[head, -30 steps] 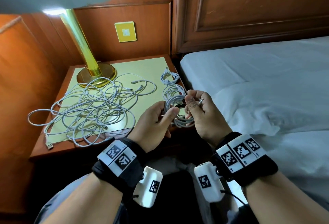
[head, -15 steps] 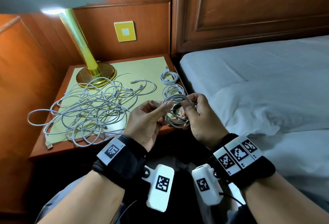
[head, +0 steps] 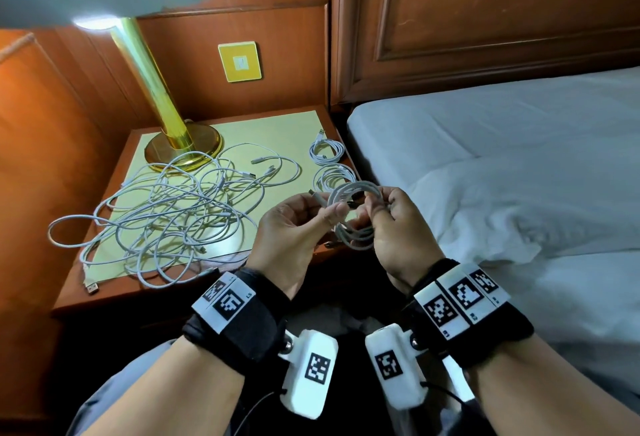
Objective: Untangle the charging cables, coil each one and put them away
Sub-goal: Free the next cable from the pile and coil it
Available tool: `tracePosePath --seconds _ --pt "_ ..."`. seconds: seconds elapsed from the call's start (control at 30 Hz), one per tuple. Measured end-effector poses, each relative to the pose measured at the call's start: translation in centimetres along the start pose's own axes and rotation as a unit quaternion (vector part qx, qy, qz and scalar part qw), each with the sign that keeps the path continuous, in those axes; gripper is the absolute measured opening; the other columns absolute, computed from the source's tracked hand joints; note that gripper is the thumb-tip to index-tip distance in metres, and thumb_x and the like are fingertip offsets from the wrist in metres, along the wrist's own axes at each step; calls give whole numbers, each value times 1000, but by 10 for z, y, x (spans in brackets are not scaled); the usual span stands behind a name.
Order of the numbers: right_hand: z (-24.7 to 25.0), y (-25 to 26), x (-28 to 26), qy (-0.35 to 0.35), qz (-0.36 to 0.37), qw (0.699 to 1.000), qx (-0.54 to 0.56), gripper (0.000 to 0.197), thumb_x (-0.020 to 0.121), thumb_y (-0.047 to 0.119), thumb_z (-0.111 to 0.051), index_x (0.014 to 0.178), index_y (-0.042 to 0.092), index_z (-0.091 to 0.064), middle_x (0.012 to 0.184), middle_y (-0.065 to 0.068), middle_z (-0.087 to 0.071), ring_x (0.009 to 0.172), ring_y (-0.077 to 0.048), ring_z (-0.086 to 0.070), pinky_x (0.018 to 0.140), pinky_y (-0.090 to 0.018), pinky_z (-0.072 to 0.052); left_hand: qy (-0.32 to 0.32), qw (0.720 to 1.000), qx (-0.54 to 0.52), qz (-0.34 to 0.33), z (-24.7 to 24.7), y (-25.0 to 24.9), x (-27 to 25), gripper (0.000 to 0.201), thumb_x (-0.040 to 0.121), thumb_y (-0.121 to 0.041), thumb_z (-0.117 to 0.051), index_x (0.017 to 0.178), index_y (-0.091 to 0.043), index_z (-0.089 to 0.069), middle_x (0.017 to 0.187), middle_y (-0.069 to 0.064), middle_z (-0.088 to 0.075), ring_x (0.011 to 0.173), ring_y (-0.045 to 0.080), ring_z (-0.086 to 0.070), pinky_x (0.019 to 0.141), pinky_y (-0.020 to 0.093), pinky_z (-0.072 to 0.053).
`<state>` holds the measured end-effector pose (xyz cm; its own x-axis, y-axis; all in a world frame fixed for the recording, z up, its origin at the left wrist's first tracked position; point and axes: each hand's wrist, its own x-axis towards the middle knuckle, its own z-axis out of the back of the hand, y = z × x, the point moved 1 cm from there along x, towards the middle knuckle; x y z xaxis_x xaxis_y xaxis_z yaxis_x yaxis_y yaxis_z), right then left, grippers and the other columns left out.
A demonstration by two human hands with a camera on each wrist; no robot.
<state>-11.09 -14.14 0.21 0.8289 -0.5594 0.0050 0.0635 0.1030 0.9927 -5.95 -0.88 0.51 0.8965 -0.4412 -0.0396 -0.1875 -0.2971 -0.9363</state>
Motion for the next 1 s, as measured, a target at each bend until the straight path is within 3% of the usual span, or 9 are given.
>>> tracePosePath --seconds 0.1,0.2,0.27,0.33,0.43,0.57,0.73,0.9,1.0 --pt "1 1 2 -18 -6 1000 24 15 106 23 -44 97 14 -53 69 9 -59 55 4 -59 59 -16 -47 27 999 20 1 3 -1 -1 30 67 -19 -92 88 -9 -74 86 15 -68 86 31 -62 80 39 -54" --pt "0 -1 4 -21 -2 1000 15 19 104 31 -45 93 18 -53 67 10 -60 67 -7 -63 74 -32 -54 22 999 34 -18 4 -2 -2 33 73 -16 -83 96 3 -68 95 30 -69 91 36 -65 88 49 -54" --pt "0 -1 3 -13 0 1000 15 18 103 35 -45 93 23 -53 70 9 -63 73 -13 -65 80 -39 -55 9 999 33 -36 4 -4 -1 38 74 -16 -80 98 9 -65 93 29 -69 87 36 -66 87 50 -55" --pt "1 1 2 10 -5 1000 -2 16 105 33 -44 97 23 -53 75 8 -66 70 -7 -64 74 -34 -51 -3 998 34 -53 4 -6 0 33 75 -13 -77 95 8 -63 82 19 -68 80 31 -64 77 40 -58" --pt "1 4 -1 44 -22 999 -8 17 105 33 -44 107 18 -52 80 8 -68 56 4 -59 62 -15 -44 -5 997 36 -63 4 -8 1 21 77 -9 -74 93 -2 -62 76 5 -66 72 21 -61 67 26 -55" --pt "1 4 -2 40 -6 998 -38 17 104 30 -47 110 15 -52 79 9 -69 69 1 -64 61 -6 -45 -20 991 106 -73 7 -7 2 12 87 0 -71 96 -8 -68 72 -3 -70 68 10 -64 65 20 -53" --pt "1 -1 -1 0 44 995 -88 19 92 30 -69 102 17 -60 83 4 -73 78 -8 -70 78 -26 -56 -74 950 278 -125 16 -3 9 23 86 -12 -76 93 -34 -75 78 4 -73 69 21 -65 74 47 -60" --pt "6 4 1 -30 90 988 -123 26 74 32 -86 84 18 -67 68 8 -66 58 -2 -59 57 -10 -44 -73 855 472 -202 13 -6 9 32 89 -14 -69 118 -26 -74 95 -2 -76 83 16 -69 81 30 -55" --pt "10 3 4 -34 82 988 -126 29 70 36 -88 77 20 -65 60 10 -62 51 0 -55 54 -15 -45 -43 864 463 -192 14 -3 9 31 91 -15 -68 121 -25 -72 99 -6 -74 83 16 -69 81 34 -57"
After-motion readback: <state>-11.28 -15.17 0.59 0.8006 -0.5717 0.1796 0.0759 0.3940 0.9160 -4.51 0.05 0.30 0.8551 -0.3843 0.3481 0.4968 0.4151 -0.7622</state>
